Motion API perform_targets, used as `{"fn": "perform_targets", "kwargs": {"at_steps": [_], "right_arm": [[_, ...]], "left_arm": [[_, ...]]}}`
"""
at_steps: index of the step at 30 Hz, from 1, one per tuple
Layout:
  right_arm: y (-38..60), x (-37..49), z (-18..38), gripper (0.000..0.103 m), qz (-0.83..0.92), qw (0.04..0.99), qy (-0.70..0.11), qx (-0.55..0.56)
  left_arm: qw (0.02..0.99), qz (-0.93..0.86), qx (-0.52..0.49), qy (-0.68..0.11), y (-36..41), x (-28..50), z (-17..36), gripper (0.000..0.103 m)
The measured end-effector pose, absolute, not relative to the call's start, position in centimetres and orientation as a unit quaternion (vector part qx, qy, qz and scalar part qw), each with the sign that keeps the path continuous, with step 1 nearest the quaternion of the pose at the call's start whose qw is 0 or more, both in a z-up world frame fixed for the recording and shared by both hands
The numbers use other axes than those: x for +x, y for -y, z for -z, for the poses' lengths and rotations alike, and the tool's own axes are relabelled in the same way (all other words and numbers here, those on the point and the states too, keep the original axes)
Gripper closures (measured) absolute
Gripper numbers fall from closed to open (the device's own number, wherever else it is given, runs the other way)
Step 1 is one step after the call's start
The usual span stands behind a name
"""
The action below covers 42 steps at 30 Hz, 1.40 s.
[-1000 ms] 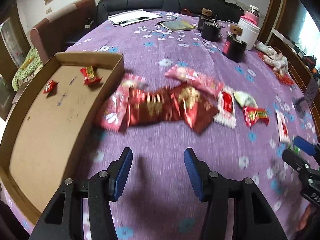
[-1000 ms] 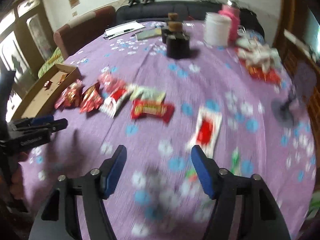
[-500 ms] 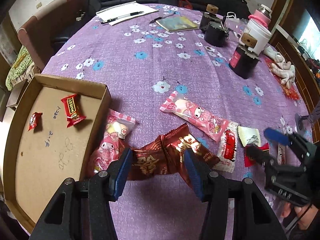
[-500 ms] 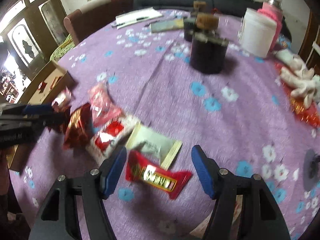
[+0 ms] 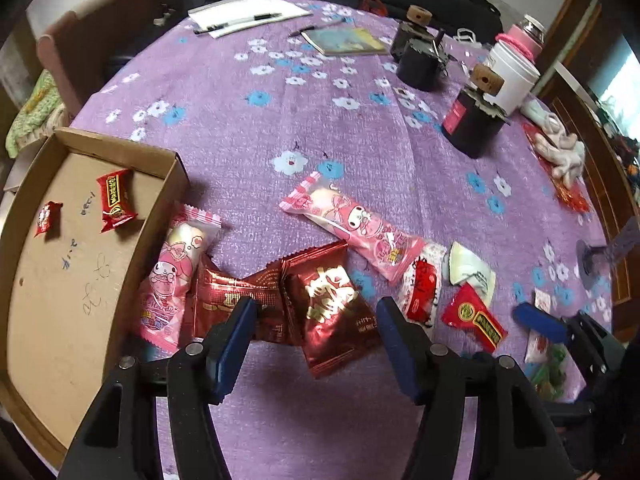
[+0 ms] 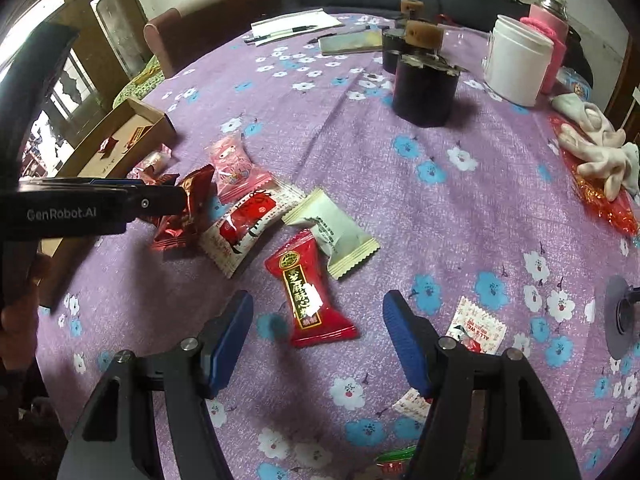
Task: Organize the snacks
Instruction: 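Grasp another red gold-print candy bar with the right tool while the left tool grasps a maroon packet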
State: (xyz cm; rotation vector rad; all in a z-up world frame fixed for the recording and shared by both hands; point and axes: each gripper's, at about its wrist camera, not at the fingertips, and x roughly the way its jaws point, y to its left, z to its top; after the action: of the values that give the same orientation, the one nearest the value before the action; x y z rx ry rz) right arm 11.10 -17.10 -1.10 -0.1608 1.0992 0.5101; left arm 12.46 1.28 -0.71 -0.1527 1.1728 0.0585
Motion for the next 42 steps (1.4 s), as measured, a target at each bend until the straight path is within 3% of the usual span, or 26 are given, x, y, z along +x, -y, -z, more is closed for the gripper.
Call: {"fn": "perform_targets", "kwargs": {"at_steps": [9,24,29,33,35,37,42], "right_arm": [[17.4,11.2,1.6,0.037,-0.236,0.815,-0.525,-0.063],[15.6,11.9,1.8,0.037,-0.214,0.825,-0.509,-0.120],[14.7,12.1,2.2,0.051,-0.213,0.821,-0.513,-0.131],[14.8,12.1,2.0,0.081,-0.212,0.827,-0.506,-0.124],[14.8,11.9,2.0,0.082,-0.209,0.830,-0.501,-0.127],[14.9,11.7,2.0,0.083,-0.205,0.832,-0.500,-0.124],[15.2,11.3,1.8,0.083,-0.203,0.830,-0.506,-0.117]], "left_arm": [[0.839,-0.057,-0.084,-0.535,1.3,13.3,0.4,0.037],[0.814,-0.070,-0.054,-0.575,0.0,14.8,3.9,0.036],[0.815,-0.064,-0.054,-0.574,-0.2,14.7,3.7,0.036],[0.819,-0.061,-0.044,-0.569,-0.2,14.8,3.7,0.037],[0.823,-0.062,-0.038,-0.564,-0.2,14.6,3.6,0.044],[0.827,-0.058,-0.039,-0.558,-0.5,14.3,3.4,0.060],[0.823,-0.034,-0.066,-0.563,-1.8,14.4,3.2,0.065]]}}
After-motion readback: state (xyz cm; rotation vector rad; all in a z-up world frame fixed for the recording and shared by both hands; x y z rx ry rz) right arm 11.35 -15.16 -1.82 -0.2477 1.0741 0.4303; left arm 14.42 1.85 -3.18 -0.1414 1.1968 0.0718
